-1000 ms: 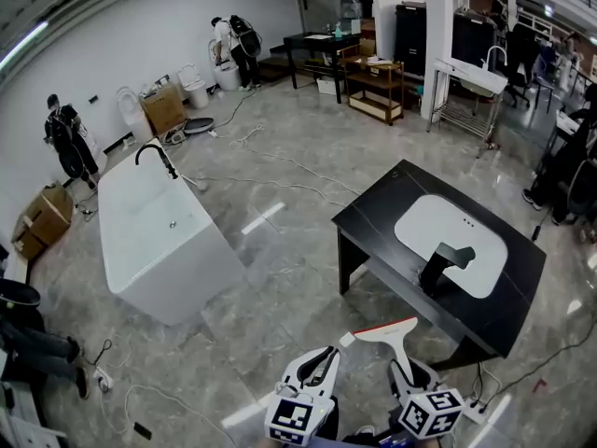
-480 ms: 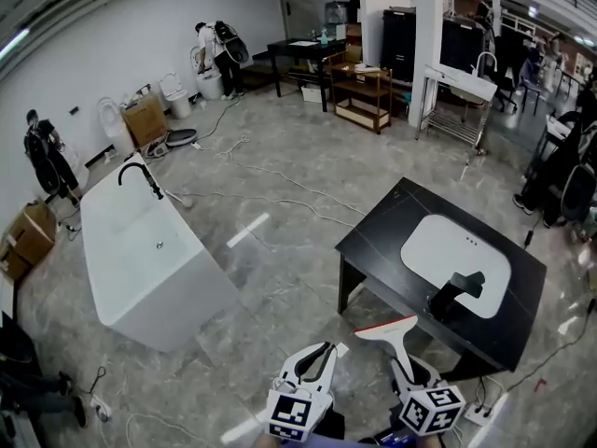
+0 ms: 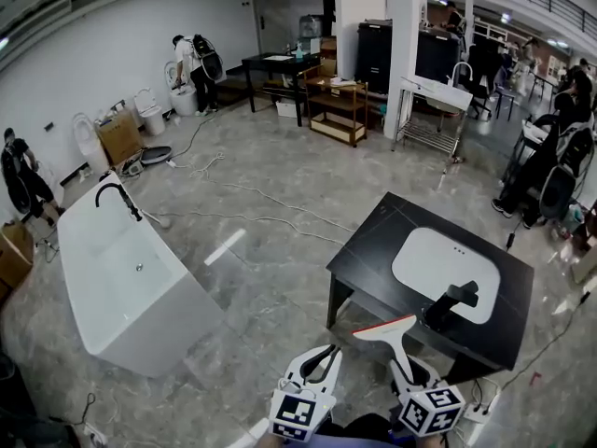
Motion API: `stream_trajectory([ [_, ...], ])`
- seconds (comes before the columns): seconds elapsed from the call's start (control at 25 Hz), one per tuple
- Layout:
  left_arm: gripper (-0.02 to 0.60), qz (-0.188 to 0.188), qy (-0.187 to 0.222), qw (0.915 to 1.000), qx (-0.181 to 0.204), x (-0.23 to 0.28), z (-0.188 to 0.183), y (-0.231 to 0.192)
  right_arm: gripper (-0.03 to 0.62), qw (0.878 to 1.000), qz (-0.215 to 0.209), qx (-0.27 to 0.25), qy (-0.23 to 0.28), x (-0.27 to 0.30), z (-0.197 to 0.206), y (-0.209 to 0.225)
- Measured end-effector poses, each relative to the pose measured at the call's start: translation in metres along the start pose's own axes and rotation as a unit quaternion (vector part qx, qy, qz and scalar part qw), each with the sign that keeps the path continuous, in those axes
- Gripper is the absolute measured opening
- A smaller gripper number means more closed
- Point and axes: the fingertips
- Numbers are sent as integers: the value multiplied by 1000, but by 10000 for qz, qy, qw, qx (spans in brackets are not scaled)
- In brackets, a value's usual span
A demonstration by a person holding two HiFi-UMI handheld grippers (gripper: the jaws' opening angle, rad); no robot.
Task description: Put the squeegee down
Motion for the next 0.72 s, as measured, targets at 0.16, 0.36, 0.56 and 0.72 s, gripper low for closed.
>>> stream_trajectory([
  [0.16, 39, 113, -26, 9999, 5, 8, 2, -3, 114, 10000, 71, 19, -29, 6, -1, 0],
  [0.36, 40, 163, -139, 9998, -32, 14, 6, -11, 114, 9999, 80, 79, -104, 22, -7, 1],
  [0.56, 39, 49, -253, 9996, -118, 33, 13, -28, 114, 9998, -50, 99, -164, 54, -15, 12],
  [0.72, 38, -21, -323, 9994, -123, 55, 8, -45, 114, 9996, -160, 142, -169, 81, -34, 20],
])
Point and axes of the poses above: the fingertips, and each gripper's own axes: x forward along the fingers, y to its right, z out of its underside, and after that the axes turned 4 degrees about -y, right-handed
